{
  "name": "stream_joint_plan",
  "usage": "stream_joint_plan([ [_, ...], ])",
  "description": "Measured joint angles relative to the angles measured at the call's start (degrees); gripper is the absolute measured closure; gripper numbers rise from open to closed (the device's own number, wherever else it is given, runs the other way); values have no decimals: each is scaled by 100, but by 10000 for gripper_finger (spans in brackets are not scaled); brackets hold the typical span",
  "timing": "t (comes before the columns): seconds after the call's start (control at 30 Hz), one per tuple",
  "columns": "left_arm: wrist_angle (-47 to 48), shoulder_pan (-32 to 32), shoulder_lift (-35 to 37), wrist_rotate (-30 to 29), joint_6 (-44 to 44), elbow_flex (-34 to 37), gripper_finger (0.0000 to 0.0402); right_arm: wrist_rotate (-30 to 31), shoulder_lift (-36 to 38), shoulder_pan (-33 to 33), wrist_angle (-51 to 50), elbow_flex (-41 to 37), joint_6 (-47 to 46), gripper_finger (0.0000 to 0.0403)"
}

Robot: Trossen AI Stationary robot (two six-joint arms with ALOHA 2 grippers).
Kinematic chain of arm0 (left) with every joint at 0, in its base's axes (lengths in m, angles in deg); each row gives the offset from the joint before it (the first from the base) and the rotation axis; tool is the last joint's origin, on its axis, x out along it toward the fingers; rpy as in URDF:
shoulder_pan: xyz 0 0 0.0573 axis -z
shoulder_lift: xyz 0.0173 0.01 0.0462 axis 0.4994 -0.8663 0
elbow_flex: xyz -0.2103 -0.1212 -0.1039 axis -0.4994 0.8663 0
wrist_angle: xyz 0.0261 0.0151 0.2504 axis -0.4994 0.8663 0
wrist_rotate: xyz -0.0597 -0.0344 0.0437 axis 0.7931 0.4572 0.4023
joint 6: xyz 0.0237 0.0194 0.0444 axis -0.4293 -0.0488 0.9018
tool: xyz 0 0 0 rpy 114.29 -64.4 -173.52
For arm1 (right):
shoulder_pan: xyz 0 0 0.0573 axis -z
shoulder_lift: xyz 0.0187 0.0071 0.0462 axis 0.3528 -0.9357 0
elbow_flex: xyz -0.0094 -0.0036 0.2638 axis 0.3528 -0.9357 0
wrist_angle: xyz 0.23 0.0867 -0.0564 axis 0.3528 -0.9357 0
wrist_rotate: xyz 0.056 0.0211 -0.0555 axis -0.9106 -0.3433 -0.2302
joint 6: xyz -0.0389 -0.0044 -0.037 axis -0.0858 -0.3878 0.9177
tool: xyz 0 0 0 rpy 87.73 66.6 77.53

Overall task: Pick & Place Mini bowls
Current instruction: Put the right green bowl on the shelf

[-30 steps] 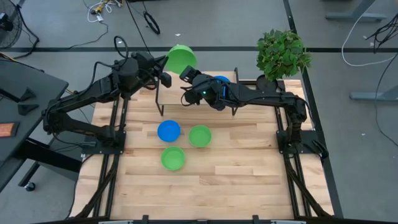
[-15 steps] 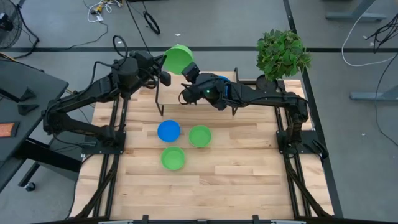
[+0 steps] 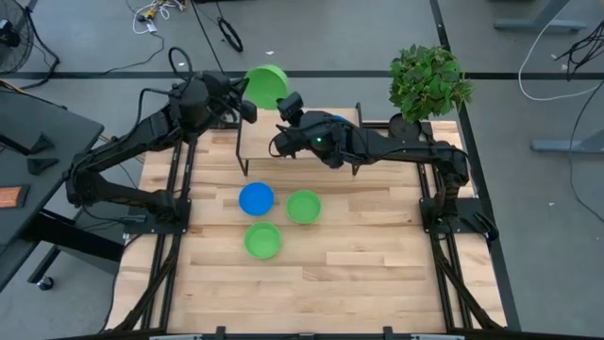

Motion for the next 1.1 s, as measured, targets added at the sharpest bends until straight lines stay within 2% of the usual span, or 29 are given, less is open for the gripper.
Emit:
stream_joint_plan([
  [0.1,136,-194,0,39,-6,2,397,14,0,-74,202,2,-59,244],
  [0.27,460,-404,2,156,-91,2,397,384,2,-179,665,2,-260,248],
  [0.4,559,-475,1,367,-236,2,397,673,67,-194,738,2,-1045,252],
  [0.5,560,-475,2,372,-263,2,397,650,262,-194,399,2,-2054,257],
  [0.67,609,-475,2,379,-309,2,397,-130,741,-188,-785,2,-4189,272],
  [0.77,619,-475,2,384,-323,2,397,-663,1076,-143,-1290,2,-5137,283],
  [0.93,694,-475,3,517,-358,2,397,-1612,1620,-62,-1911,2,-5986,302],
  [1.1,870,-475,4,522,-577,2,397,-2189,2208,13,-2190,2,-6500,323],
])
